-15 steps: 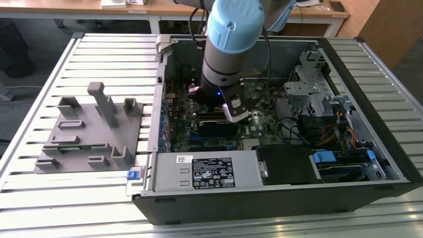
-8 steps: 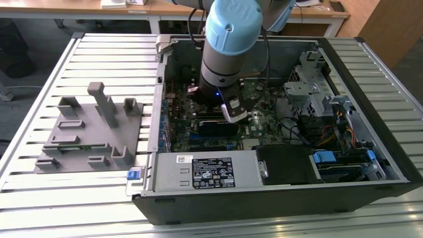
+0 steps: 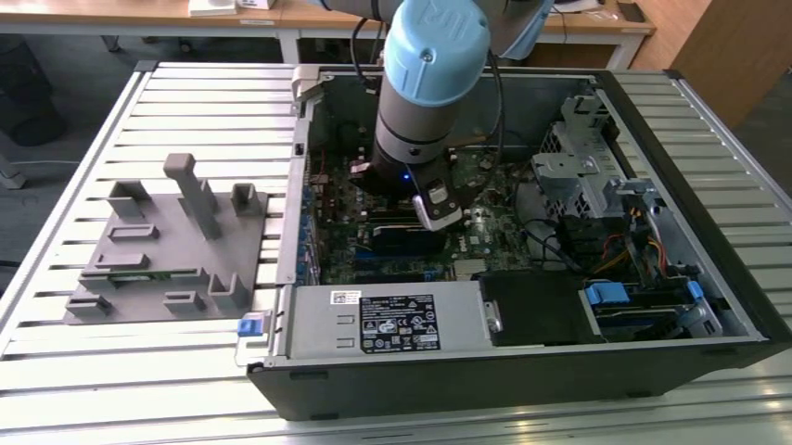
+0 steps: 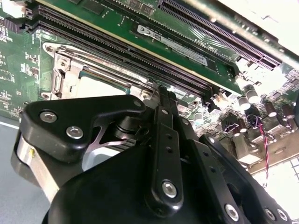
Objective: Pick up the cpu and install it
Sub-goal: 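Install the second cpu locking lever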
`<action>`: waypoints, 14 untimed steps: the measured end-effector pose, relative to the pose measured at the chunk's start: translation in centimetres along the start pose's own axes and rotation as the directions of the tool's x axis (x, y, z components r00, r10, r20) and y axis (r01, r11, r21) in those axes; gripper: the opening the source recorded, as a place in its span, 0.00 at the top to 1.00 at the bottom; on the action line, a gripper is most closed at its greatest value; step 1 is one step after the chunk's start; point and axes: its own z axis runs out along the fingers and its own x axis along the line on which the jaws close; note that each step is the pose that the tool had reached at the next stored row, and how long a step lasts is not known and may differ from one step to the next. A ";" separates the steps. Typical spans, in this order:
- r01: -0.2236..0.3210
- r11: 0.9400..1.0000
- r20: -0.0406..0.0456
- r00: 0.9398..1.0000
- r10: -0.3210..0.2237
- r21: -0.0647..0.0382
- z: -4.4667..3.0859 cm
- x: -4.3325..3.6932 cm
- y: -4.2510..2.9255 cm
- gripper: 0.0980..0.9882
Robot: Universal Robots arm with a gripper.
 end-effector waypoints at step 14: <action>0.000 1.000 0.000 1.000 0.000 0.003 0.17 0.04 0.16 0.99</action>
